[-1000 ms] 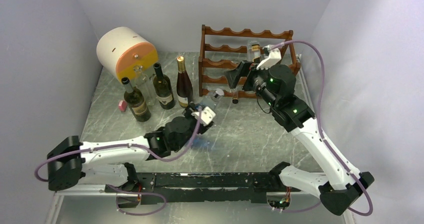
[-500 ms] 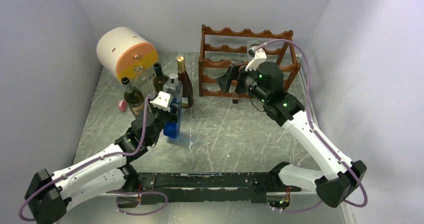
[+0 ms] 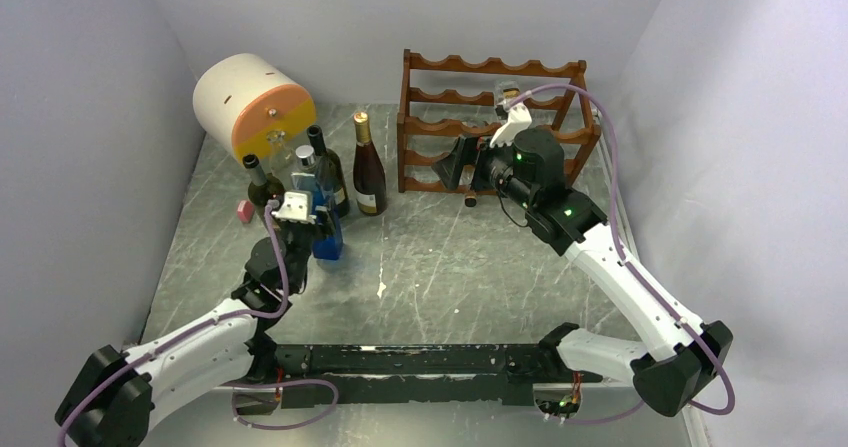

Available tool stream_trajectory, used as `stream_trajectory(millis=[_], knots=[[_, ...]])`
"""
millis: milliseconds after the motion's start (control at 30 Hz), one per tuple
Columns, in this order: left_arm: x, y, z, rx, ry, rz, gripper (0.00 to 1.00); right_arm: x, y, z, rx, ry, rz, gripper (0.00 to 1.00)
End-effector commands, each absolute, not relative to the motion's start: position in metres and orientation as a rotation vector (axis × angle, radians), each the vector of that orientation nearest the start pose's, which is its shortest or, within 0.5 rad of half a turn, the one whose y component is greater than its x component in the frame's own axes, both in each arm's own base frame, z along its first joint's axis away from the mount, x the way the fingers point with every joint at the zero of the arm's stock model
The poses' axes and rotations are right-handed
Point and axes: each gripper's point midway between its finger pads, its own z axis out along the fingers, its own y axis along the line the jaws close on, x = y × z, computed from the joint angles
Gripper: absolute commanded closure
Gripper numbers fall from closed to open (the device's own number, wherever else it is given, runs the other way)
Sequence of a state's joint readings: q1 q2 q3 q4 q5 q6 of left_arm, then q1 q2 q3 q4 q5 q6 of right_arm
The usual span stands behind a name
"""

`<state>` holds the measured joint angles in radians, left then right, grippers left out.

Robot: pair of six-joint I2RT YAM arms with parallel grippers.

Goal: Take the wine bottle off the wine rack

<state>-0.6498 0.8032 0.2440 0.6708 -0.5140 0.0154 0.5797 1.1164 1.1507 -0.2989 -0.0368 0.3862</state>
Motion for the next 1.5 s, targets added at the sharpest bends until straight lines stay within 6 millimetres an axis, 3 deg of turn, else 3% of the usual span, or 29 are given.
stream_trajectory(millis=[0,233,400,500,567,700,833,1133,1333,1433,1467], knots=[[0.291,-0.097,0.288,-0.058,1.14,-0.187,0.93,0.302,0.221,0.321,-0.205,1.856,0.7,0.0],[0.286,-0.097,0.26,0.002,1.14,-0.165,0.92,0.304,0.223,0.315,-0.232,1.877,0.685,0.0],[0.286,-0.093,0.244,-0.05,1.176,-0.182,0.72,0.304,0.226,0.313,-0.238,1.878,0.7,0.0],[0.291,-0.099,0.241,-0.044,1.226,-0.2,0.25,0.304,0.227,0.309,-0.238,1.885,0.704,0.0],[0.291,-0.099,0.24,-0.062,1.246,-0.217,0.16,0.303,0.226,0.308,-0.235,1.886,0.703,0.0],[0.282,-0.092,0.235,-0.114,1.26,-0.258,0.13,0.302,0.223,0.307,-0.226,1.886,0.69,0.0],[0.274,-0.099,0.233,-0.111,1.324,-0.335,0.0,0.301,0.22,0.306,-0.226,1.889,0.681,0.0],[0.238,-0.111,0.236,-0.143,1.511,-0.56,0.04,0.309,0.214,0.279,-0.234,1.966,0.589,0.0],[0.201,-0.097,0.278,-0.19,1.471,-0.682,0.02,0.326,0.19,0.245,-0.193,2.024,0.393,0.0],[0.186,-0.08,0.31,-0.222,1.388,-0.69,0.0,0.338,0.17,0.231,-0.105,2.05,0.355,0.0],[0.182,-0.076,0.322,-0.215,1.35,-0.688,0.0,0.346,0.155,0.229,-0.046,2.056,0.349,0.0]])
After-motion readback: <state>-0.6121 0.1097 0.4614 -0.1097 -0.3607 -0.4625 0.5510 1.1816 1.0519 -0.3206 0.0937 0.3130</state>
